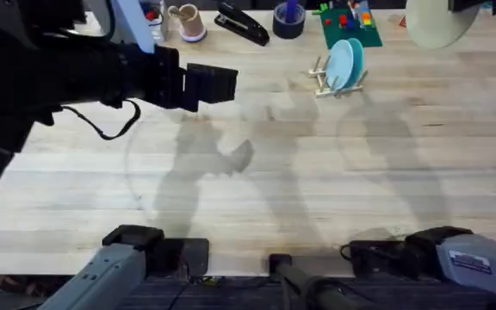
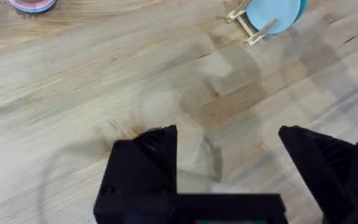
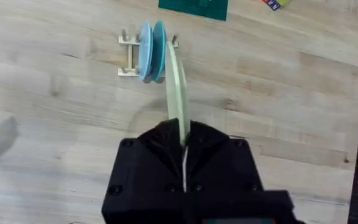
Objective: Pick up the plates from the table one by one and place each into a slot on the dish rack.
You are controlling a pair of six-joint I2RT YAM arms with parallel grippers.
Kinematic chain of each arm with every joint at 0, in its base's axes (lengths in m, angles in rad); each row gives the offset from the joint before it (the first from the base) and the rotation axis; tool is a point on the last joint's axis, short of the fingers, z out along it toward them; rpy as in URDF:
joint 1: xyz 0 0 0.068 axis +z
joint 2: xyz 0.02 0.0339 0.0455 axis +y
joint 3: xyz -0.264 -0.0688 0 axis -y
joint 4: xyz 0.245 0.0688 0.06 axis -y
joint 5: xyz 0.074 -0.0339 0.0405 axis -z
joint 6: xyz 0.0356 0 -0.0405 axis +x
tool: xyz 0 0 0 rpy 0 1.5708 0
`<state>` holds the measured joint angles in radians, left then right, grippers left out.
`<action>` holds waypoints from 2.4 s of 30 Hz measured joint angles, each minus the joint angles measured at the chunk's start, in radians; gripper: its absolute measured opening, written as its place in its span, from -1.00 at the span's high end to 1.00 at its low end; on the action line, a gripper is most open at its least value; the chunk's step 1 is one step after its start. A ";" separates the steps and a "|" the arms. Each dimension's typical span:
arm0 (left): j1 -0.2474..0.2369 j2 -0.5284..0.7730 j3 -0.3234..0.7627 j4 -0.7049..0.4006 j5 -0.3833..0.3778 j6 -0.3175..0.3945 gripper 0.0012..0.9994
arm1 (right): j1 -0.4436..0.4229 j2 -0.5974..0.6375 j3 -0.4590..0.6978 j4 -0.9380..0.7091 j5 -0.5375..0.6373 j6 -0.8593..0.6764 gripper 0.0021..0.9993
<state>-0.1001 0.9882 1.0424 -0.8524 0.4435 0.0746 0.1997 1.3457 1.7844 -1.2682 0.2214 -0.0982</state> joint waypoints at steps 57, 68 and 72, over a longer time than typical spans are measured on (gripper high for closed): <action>0.000 0.000 0.000 0.000 0.000 0.000 -0.99 | -0.211 0.416 0.006 0.183 -0.217 -0.045 0.95; 0.000 0.000 0.000 0.000 0.000 0.000 -0.99 | -0.211 0.489 0.006 0.188 -0.230 -0.071 0.95; 0.000 0.000 0.000 0.000 0.000 0.000 -0.99 | -0.211 0.525 0.006 0.189 -0.234 -0.074 0.95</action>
<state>-0.1001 0.9882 1.0424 -0.8528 0.4435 0.0746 -0.0116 1.8703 1.7905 -1.0797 -0.0124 -0.1726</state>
